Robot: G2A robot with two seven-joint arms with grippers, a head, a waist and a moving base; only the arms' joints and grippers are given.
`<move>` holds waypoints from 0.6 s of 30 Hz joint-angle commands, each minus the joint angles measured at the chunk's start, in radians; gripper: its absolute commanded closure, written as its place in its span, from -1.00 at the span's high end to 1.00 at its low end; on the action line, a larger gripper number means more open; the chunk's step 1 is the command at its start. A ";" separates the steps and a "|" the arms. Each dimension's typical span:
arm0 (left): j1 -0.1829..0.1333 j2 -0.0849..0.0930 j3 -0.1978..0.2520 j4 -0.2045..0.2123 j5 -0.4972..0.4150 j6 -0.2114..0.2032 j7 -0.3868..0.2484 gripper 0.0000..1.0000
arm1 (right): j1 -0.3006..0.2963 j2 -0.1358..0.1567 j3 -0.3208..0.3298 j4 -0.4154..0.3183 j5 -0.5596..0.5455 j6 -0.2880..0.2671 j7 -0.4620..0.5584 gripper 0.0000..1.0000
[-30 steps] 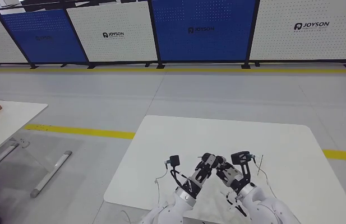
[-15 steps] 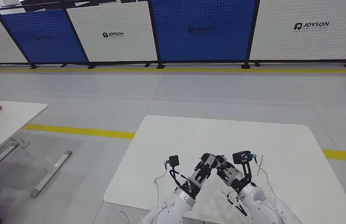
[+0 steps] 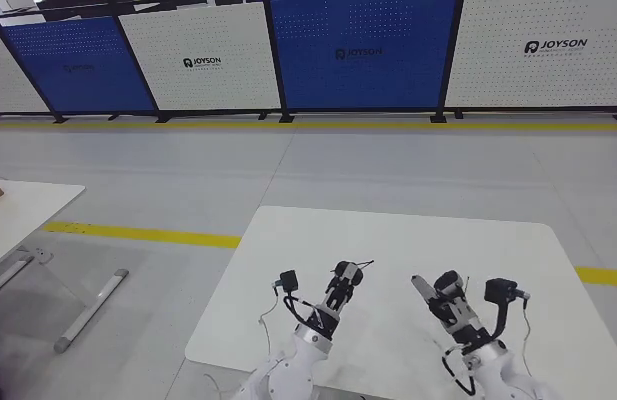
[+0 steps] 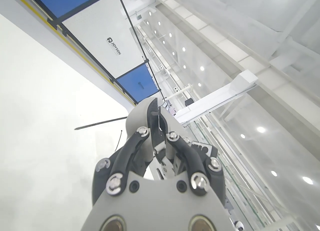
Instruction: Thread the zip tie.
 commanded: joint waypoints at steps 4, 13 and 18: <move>0.012 0.004 -0.041 0.007 -0.011 0.000 0.012 -1.00 | -0.073 0.007 0.117 -0.010 0.165 -0.019 -0.059 1.00; 0.007 0.003 -0.042 0.040 -0.035 -0.009 -0.007 -1.00 | -0.119 0.011 0.189 -0.012 0.260 -0.023 -0.072 1.00; 0.007 0.003 -0.042 0.040 -0.035 -0.009 -0.007 -1.00 | -0.119 0.011 0.189 -0.012 0.260 -0.023 -0.072 1.00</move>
